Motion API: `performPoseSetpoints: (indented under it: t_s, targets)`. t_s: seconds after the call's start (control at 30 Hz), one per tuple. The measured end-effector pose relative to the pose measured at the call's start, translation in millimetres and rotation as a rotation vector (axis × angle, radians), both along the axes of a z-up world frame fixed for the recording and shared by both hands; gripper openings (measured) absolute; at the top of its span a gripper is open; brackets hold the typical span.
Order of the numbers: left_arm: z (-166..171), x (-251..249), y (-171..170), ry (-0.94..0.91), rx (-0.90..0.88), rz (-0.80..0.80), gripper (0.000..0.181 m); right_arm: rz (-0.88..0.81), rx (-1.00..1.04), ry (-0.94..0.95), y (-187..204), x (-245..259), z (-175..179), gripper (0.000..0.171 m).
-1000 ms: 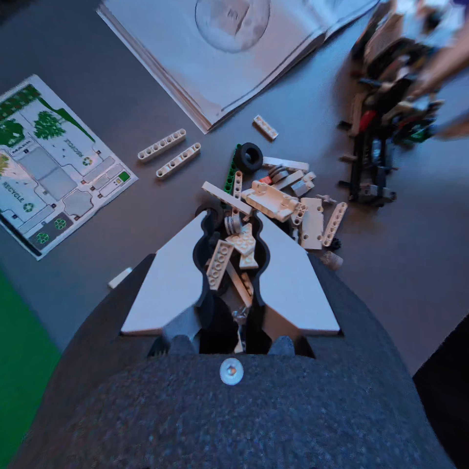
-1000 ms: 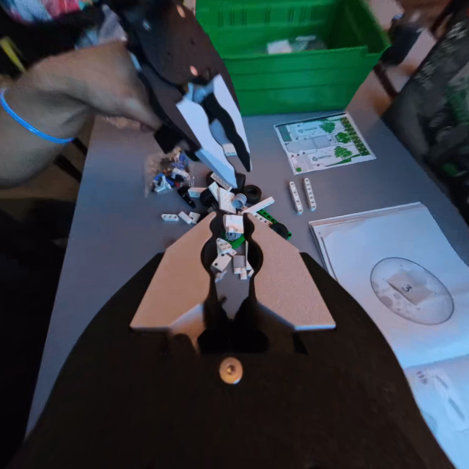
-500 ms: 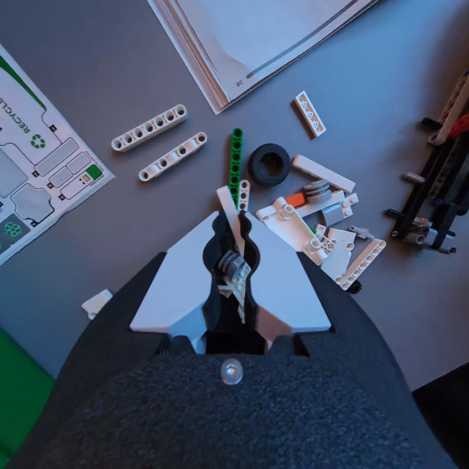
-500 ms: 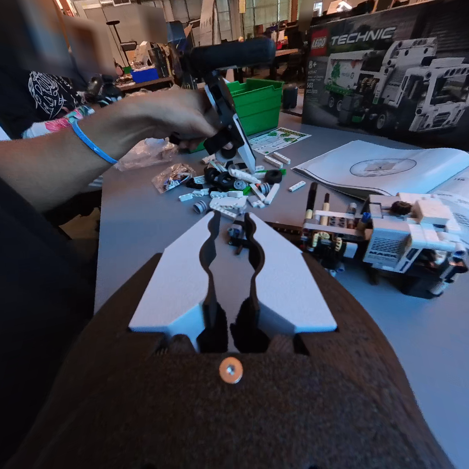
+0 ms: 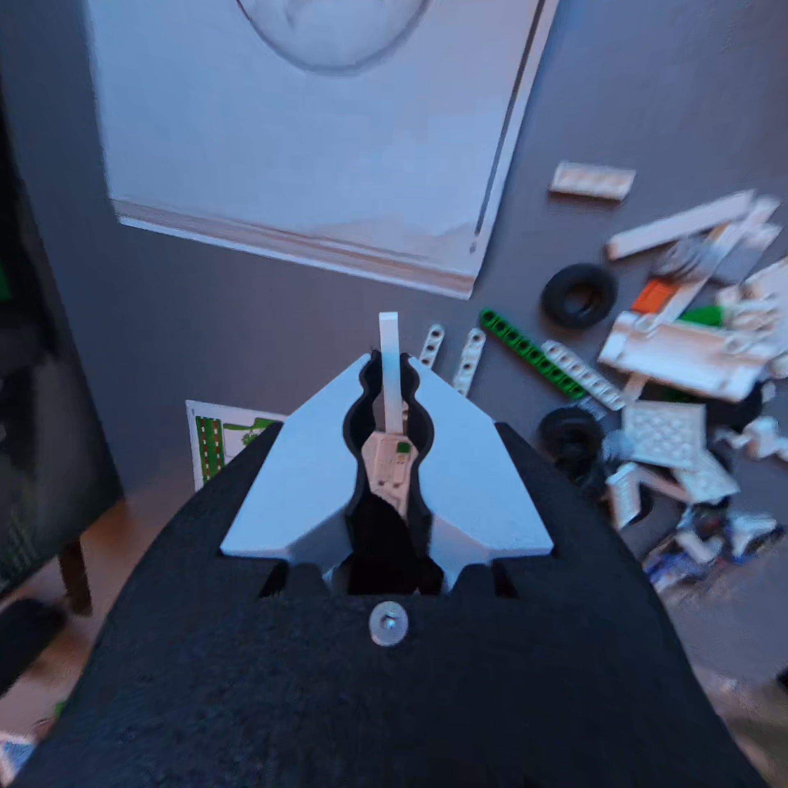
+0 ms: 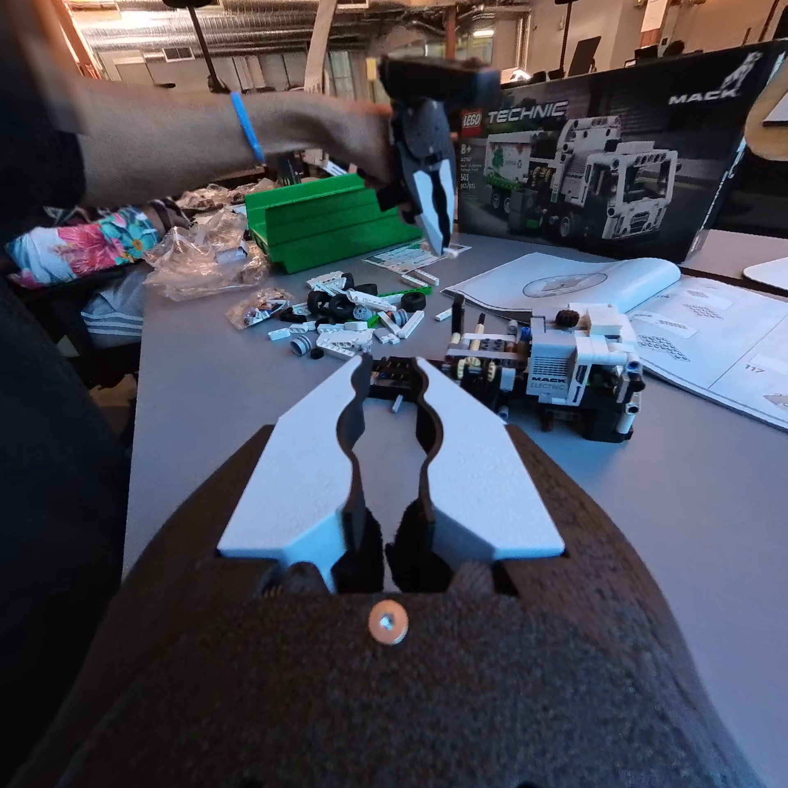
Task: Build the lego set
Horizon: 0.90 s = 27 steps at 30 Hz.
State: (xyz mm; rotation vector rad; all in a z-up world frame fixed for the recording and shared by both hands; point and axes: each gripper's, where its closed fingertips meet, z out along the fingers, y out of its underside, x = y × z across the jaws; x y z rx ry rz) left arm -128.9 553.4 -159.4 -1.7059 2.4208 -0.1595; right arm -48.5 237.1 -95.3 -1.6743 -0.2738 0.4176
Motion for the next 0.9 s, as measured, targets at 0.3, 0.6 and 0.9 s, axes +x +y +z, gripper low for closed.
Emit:
performPoseSetpoints:
  t_s: [0.3,0.6,0.9]
  targets:
    - [-32,-13,8,0.148,-0.175,-0.178,0.006,-0.003,-0.013,-0.028,2,-1,-4,0.016]
    - [-27,-12,9,0.197,-0.149,-0.208,0.021,0.013,-0.027,-0.012,3,-3,-5,0.016]
    - [-4,-22,-45,0.004,-0.168,0.33,0.01,0.017,-0.033,-0.001,3,-2,-5,0.016]
